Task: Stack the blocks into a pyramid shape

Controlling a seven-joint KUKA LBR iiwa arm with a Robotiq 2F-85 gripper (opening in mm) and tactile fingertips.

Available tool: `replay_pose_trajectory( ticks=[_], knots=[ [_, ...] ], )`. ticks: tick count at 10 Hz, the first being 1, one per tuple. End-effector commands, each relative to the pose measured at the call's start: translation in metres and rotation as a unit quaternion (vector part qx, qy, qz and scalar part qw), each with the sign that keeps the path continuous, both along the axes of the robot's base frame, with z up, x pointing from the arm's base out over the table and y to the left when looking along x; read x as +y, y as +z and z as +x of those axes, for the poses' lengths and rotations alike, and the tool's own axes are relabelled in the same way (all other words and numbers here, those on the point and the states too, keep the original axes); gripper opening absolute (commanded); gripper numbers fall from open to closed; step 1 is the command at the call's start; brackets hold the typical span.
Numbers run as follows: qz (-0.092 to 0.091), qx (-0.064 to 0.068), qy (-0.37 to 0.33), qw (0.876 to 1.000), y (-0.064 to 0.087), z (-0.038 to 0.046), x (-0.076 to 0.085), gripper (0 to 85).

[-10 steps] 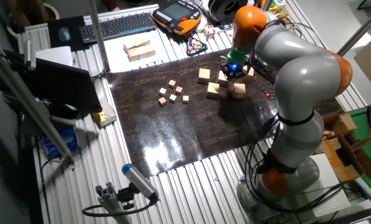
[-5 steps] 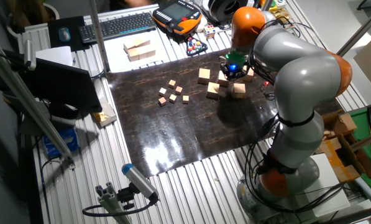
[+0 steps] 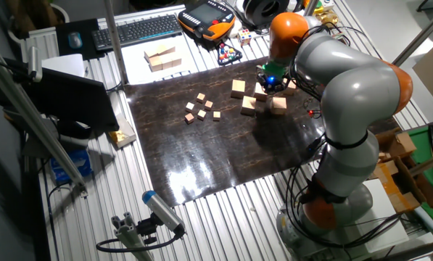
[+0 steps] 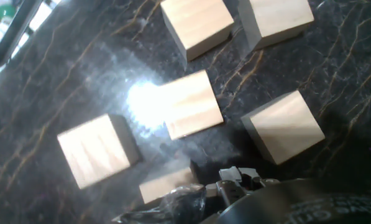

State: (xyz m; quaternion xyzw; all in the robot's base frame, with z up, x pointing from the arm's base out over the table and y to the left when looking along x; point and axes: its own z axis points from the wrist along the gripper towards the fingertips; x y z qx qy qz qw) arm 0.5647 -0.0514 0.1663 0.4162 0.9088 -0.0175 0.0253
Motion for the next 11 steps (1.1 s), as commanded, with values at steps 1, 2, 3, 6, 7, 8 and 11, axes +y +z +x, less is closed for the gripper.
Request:
replay_pose_trajectory(
  ticks=[1,2,3,6,7,8,11],
  knots=[
    [-0.006,-0.002,-0.012,1.0,-0.002,0.0029,0.0,0.7],
    [-0.013,-0.003,-0.026,1.0,-0.004,0.0057,-0.002,0.7],
    [-0.014,-0.005,-0.04,0.999,-0.006,0.0086,-0.005,0.7],
    [-0.011,-0.004,-0.079,0.997,-0.013,0.0137,-0.023,0.7],
    [-0.011,-0.004,-0.088,0.996,-0.017,0.015,-0.028,0.7],
    [-0.013,-0.005,-0.09,0.996,-0.02,0.0152,-0.032,0.7],
    [-0.013,-0.007,-0.093,0.996,-0.027,0.018,-0.035,0.7]
  ],
)
